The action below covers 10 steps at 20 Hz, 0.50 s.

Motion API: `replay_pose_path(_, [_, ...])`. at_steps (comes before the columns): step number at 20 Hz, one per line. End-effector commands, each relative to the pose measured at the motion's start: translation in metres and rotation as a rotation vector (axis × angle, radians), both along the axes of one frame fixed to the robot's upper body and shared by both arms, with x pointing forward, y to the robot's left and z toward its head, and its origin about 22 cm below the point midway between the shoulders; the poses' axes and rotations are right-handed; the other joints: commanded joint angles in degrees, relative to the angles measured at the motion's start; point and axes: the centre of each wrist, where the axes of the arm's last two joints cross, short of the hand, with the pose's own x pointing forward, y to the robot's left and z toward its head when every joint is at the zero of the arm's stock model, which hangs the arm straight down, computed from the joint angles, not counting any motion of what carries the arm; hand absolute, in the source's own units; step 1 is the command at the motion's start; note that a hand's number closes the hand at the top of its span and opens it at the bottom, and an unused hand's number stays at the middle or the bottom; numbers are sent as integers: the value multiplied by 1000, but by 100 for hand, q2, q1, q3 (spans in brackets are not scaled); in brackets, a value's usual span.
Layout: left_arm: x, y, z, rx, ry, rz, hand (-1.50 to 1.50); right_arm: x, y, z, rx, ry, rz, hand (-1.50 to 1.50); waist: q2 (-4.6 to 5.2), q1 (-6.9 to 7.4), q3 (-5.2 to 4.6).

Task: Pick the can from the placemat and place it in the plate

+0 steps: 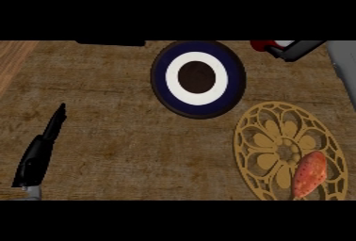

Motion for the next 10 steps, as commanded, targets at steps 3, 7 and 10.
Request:
replay_pose_path(3, [-3,22,9,9,1,19,0,15,65,1,-81,62,71,150,-26,-87,-3])
replay_pose_path(7, [-1,0,2,-3,14,27,0,13,110,-30,-154,108,132,150,-34,-140,-3])
replay_pose_path(10, [1,4,1,-6,-12,14,0,16,123,-30,-169,118,100,150,10,-62,-5])
